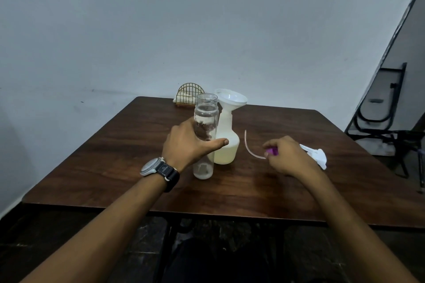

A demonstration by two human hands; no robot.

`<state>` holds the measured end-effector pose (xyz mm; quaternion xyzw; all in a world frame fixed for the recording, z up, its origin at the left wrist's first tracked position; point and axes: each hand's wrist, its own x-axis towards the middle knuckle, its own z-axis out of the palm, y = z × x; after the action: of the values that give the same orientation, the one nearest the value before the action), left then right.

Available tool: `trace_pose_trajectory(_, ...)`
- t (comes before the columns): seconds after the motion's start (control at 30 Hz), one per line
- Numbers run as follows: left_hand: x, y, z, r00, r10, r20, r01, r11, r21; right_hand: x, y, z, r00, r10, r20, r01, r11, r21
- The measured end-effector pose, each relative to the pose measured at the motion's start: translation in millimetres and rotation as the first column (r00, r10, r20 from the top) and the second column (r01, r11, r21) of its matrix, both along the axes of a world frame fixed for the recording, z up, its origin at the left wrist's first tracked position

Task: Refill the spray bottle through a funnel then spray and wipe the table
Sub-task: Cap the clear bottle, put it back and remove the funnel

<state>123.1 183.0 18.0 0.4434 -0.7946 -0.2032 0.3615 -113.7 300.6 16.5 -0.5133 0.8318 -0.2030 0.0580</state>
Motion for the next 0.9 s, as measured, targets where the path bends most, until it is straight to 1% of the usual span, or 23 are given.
trace_pose_trajectory(0.07,1,1,0,1.000,-0.025,-0.011,0.026,1.000,0.012,7,2,14,0.999,0.024,0.037,-0.018,0.986,-0.167)
trace_pose_trajectory(0.13,2,2,1,0.998,-0.059,-0.034,0.060,0.998,0.034,17,3,34,0.989,0.088,0.121,-0.038,0.929,-0.369)
trace_pose_trajectory(0.2,3,4,1,0.993,-0.098,-0.070,0.103,0.993,0.064,31,6,55,0.946,0.208,0.248,-0.033,0.824,-0.566)
trace_pose_trajectory(0.27,4,8,-1,0.983,-0.150,-0.109,0.160,0.982,0.095,48,10,75,0.915,0.296,0.275,-0.017,0.708,-0.706)
trace_pose_trajectory(0.33,4,11,-1,0.971,-0.202,-0.132,0.216,0.971,0.103,64,14,91,0.879,0.387,0.277,-0.027,0.621,-0.783)
trace_pose_trajectory(0.4,2,12,-3,0.957,-0.252,-0.145,0.268,0.957,0.109,80,14,102,0.826,0.490,0.280,-0.061,0.572,-0.818)
trace_pose_trajectory(0.43,2,13,-3,0.950,-0.273,-0.154,0.292,0.949,0.117,86,12,104,0.798,0.531,0.287,-0.078,0.562,-0.824)
trace_pose_trajectory(0.57,-3,17,-4,0.931,-0.316,-0.184,0.340,0.933,0.117,96,-2,101,0.725,0.606,0.328,-0.105,0.567,-0.817)
trace_pose_trajectory(0.63,-5,20,-6,0.922,-0.326,-0.207,0.355,0.927,0.123,96,-9,96,0.719,0.614,0.324,-0.146,0.590,-0.794)
trace_pose_trajectory(0.77,-6,20,-7,0.914,-0.328,-0.238,0.367,0.920,0.139,93,-18,83,0.760,0.583,0.287,-0.248,0.668,-0.701)
trace_pose_trajectory(0.9,-6,21,-6,0.913,-0.333,-0.236,0.368,0.921,0.123,86,-17,76,0.759,0.569,0.316,-0.251,0.703,-0.665)
